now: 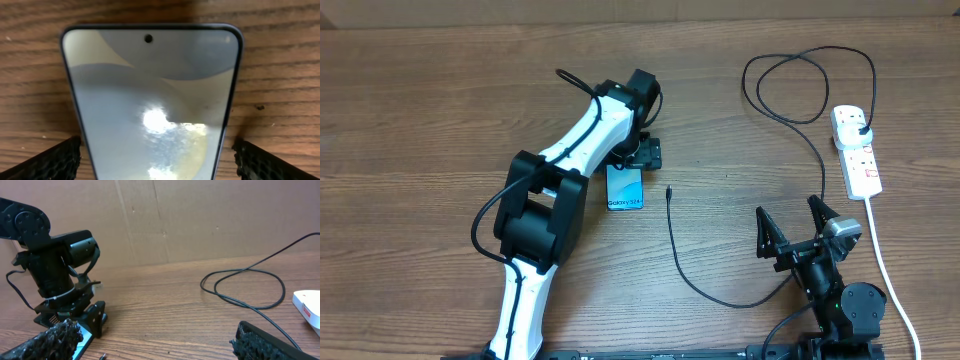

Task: Plug charger to phone and switch on socket
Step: 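Close the left gripper on the phone's top end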

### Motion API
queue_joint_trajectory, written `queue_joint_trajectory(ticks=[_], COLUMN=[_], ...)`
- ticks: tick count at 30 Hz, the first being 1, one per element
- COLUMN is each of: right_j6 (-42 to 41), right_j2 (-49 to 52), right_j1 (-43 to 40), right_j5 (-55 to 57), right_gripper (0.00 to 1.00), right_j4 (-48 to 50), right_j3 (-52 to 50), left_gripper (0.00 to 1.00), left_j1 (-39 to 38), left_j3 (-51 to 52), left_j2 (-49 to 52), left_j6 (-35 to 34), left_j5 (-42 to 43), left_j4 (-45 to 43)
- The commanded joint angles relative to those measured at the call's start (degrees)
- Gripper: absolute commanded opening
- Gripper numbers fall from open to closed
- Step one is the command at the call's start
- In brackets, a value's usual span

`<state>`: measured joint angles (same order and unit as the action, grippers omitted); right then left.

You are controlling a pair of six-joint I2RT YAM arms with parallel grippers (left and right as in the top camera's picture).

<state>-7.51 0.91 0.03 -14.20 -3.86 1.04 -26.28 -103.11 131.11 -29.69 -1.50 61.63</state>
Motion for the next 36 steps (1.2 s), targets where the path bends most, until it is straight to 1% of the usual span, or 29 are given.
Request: queue_joint_trajectory(ticks=[1,5,7,10,13,15,17,18,22,26,31,33,35,36], right_j6=[0.1,0.1,0.1,0.1,0.1,0.1,0.1,0.1,0.1,0.1,0.1,0.1,0.1,0.1], right_j2=[-0.3,-0.3,-0.3,-0.3,-0.3,-0.3,-0.3,-0.3,-0.3,-0.3,-0.3,-0.3,-0.3,-0.3], right_j1=[0.0,0.0,0.0,0.0,0.0,0.0,0.0,0.0,0.0,0.0,0.0,0.0,0.0,0.0], right_j5=[0.0,0.0,0.0,0.0,0.0,0.0,0.0,0.0,0.0,0.0,0.0,0.0,0.0,0.0], right_gripper=[1.00,1.00,1.00,1.00,1.00,1.00,1.00,1.00,1.00,1.00,1.00,1.00,1.00,1.00], right_j4=[0.4,0.4,0.4,0.4,0.4,0.4,0.4,0.4,0.4,0.4,0.4,0.4,0.4,0.4], right_j3=[-0.6,-0.6,-0.6,-0.6,-0.6,-0.6,-0.6,-0.6,-0.6,-0.6,-0.6,-0.6,-0.6,-0.6], left_gripper=[1.00,1.00,0.99,0.91,0.90,0.84,0.76,0.76,0.76,0.77,0.77,0.77,0.77,0.77], left_j1=[-0.3,0.5,0.9,1.2,1.3,1.3,1.3,1.3,1.5,1.8,2.0,2.0,2.0,2.0], left_j3=[1.7,4.6,6.8,8.5,8.6,8.6,8.6,8.6,8.4,6.6,0.7,-1.6,-3.6,-4.7], left_j2=[0.5,0.5,0.5,0.5,0.5,0.5,0.5,0.5,0.4,0.3,0.3,0.3,0.3,0.3], left_j6=[-2.4,-2.7,-2.5,-2.5,-2.4,-2.5,-2.5,-2.4,-2.5,-2.5,-2.5,-2.4,-1.7,-0.1], left_j5=[-2.6,-2.3,-0.8,0.3,-0.8,-1.5,-1.5,-1.5,-1.4,-1.3,-0.9,0.9,4.4,8.6], left_j4=[-0.8,-1.3,-2.7,-3.7,-3.3,-3.2,-3.3,-3.4,-2.9,-0.5,4.8,6.5,7.9,8.5])
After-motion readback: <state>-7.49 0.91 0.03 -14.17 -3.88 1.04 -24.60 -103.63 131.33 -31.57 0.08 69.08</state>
